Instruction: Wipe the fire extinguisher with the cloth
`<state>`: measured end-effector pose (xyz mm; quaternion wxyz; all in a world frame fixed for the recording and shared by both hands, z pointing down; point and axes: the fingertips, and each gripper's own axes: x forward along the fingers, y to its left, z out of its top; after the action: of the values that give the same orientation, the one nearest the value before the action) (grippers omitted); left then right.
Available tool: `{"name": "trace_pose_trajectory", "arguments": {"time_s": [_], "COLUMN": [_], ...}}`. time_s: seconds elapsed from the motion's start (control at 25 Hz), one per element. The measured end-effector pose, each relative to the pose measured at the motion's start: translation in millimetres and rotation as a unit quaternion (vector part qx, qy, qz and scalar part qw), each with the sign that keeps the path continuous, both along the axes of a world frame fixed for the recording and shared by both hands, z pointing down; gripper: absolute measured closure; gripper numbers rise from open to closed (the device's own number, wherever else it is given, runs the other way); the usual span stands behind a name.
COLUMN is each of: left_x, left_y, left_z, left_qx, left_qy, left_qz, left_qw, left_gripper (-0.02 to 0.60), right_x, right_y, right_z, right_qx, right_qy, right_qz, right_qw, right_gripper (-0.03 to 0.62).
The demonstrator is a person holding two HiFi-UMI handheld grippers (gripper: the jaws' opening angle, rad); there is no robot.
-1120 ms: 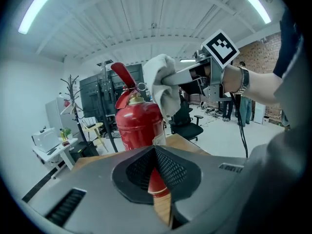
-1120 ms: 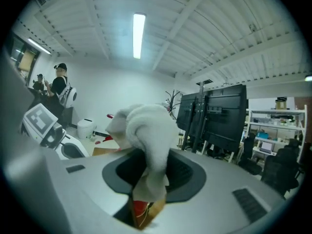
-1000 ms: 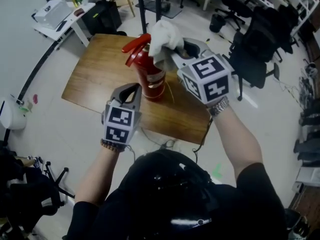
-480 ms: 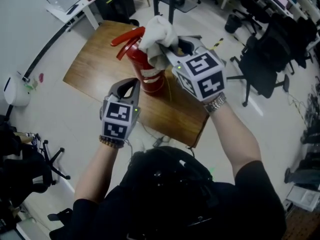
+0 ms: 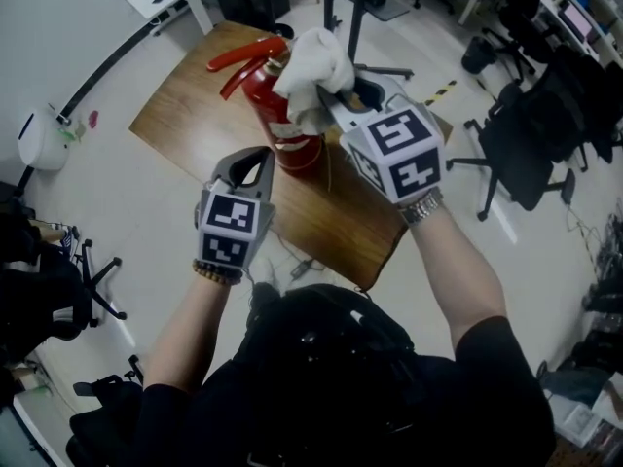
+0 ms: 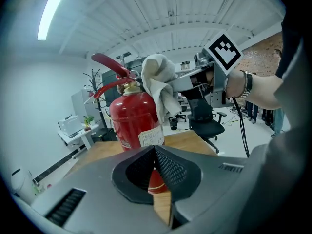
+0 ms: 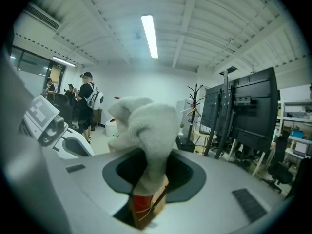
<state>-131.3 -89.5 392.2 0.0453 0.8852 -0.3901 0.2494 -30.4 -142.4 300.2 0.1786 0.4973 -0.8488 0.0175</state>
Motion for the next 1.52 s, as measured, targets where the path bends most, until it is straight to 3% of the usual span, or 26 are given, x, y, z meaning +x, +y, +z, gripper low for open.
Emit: {"name": "trace_pose_trajectory", "arguments": {"time_s": [0.68, 1.24, 1.52], "left_x": [-10.6, -37.0, -36.8], "left_y": [9.6, 26.7, 29.4], "left_z": [3.2, -1.7, 6.2], "left_qx": [-0.005, -0.005, -0.019], "left_qy": [-0.01, 0.005, 0.003], "left_qz": [-0.012, 0.039, 0.015], "left_qw": [0.9999, 0.9992, 0.9997], "left_gripper": [0.583, 0.583, 0.583], "right_x": [7.5, 7.3, 8.7], "right_y": [6.7, 10.4, 10.9], "right_z": [62.4, 118.5, 141.8], "right_qx": [-0.049, -0.099, -0.124], "right_qy": [0.008, 0.047, 0.052], "right_qz": [0.015, 0.096, 0.08], "right_qw": [0.999, 0.989, 0.988], "right_gripper": [0.476, 0.477, 0.477]}}
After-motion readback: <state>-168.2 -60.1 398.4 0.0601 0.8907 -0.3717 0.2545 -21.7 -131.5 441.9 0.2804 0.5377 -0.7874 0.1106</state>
